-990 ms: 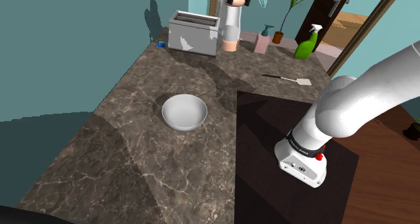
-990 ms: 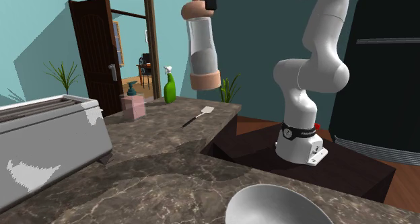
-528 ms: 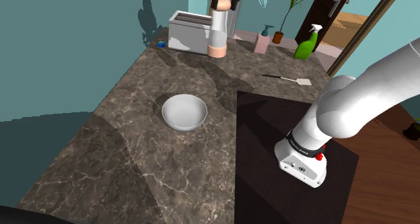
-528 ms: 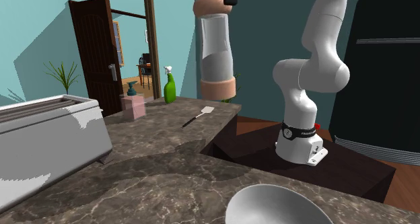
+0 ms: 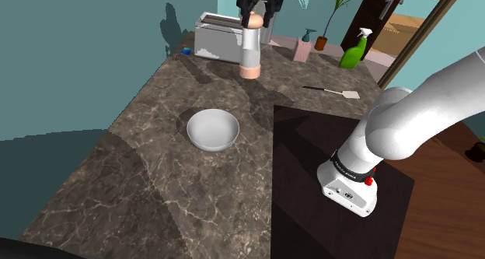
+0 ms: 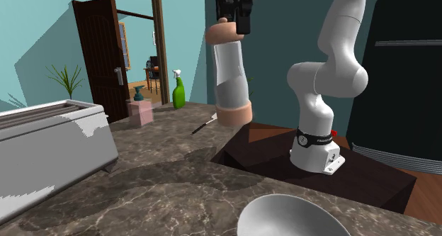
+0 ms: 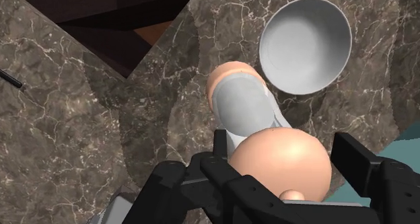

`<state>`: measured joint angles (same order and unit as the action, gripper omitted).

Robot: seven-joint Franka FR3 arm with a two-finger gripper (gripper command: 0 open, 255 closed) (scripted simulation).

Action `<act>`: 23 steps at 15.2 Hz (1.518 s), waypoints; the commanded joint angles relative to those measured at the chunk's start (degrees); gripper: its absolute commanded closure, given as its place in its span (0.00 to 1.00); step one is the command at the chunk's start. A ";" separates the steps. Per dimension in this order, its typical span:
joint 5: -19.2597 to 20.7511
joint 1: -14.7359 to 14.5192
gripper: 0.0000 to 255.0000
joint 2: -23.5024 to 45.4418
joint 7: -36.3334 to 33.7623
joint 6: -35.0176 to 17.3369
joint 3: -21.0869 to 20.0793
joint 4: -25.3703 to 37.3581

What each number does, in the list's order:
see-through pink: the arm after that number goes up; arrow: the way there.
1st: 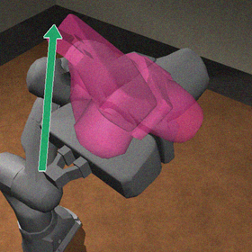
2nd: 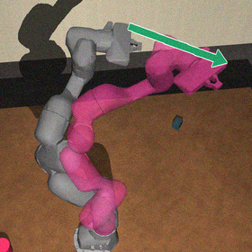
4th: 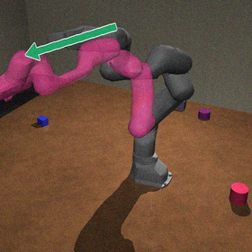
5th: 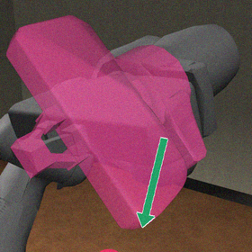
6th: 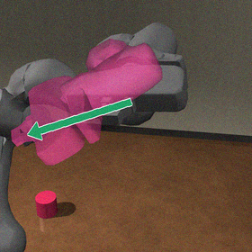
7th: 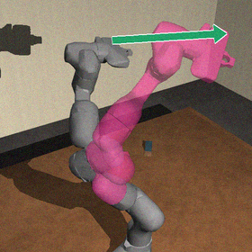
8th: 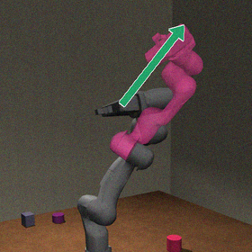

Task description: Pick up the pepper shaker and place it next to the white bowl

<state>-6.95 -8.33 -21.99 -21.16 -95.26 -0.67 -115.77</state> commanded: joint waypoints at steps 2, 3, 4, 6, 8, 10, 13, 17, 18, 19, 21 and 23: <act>-0.04 0.02 1.00 -0.26 0.30 -2.36 -0.01 -2.59; -0.06 0.01 1.00 -0.35 0.38 -3.11 -0.03 -3.45; -0.08 0.01 1.00 -0.42 0.46 -3.87 -0.05 -4.29; -0.12 0.01 1.00 -0.54 0.62 -5.39 -0.08 -5.93; -0.17 0.00 1.00 -0.61 0.77 -6.91 -0.11 -7.53; -0.23 -0.01 1.00 -0.63 0.94 -8.44 -0.14 -9.08; -0.32 -0.03 1.00 -0.57 1.18 -10.74 -0.19 -11.33; -0.47 -0.06 1.00 -0.30 1.51 -13.83 -0.25 -14.18; -0.50 -0.07 1.00 -0.21 1.60 -14.61 -0.26 -14.86; -0.55 -0.08 1.00 -0.09 1.68 -15.39 -0.27 -15.53; -0.63 -0.10 1.00 0.17 1.86 -16.96 -0.30 -16.85; -0.73 -0.13 1.00 0.49 2.04 -18.54 -0.33 -18.12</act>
<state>-7.59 -8.39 -21.83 -19.12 -112.79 -0.90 -133.25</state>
